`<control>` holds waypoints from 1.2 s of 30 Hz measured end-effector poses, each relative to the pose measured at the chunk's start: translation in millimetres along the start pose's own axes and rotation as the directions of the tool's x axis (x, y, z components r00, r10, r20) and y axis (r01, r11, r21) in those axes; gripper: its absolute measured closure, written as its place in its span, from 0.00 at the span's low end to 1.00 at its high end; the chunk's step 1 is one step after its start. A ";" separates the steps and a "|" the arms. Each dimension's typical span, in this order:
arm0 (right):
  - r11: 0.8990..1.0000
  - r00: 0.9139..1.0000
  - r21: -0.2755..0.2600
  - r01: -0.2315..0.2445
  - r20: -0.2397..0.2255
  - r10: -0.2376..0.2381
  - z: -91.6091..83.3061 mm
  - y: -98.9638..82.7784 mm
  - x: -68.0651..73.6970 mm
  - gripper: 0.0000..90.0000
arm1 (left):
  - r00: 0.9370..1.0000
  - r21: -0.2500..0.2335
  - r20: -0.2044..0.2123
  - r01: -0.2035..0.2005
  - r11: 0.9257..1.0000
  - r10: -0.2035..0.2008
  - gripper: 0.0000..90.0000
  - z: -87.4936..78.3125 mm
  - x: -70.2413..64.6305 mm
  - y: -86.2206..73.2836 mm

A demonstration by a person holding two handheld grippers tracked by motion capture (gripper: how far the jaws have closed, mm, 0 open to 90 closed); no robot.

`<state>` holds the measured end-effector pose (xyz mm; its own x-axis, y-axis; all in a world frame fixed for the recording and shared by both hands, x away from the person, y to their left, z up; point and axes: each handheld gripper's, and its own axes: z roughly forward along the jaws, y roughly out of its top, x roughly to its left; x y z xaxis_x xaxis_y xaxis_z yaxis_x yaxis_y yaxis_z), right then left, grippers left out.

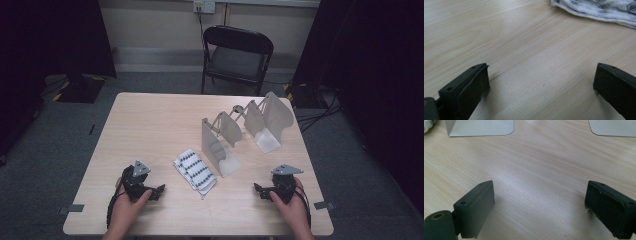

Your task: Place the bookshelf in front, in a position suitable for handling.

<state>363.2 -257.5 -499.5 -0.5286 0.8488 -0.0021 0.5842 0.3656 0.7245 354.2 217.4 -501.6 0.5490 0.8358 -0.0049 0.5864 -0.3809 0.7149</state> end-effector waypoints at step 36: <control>1.000 1.000 0.000 -0.002 0.001 0.002 0.4 0.5 -0.1 0.10 | 0.973 -0.063 0.205 -0.092 0.994 0.103 0.29 7.2 -43.0 35.6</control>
<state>363.8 -257.2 -499.5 -0.5271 0.8498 -0.0013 0.5855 0.3642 0.7243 355.7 165.1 -481.0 0.7168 0.6933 -0.0745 0.4948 -0.4304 0.7550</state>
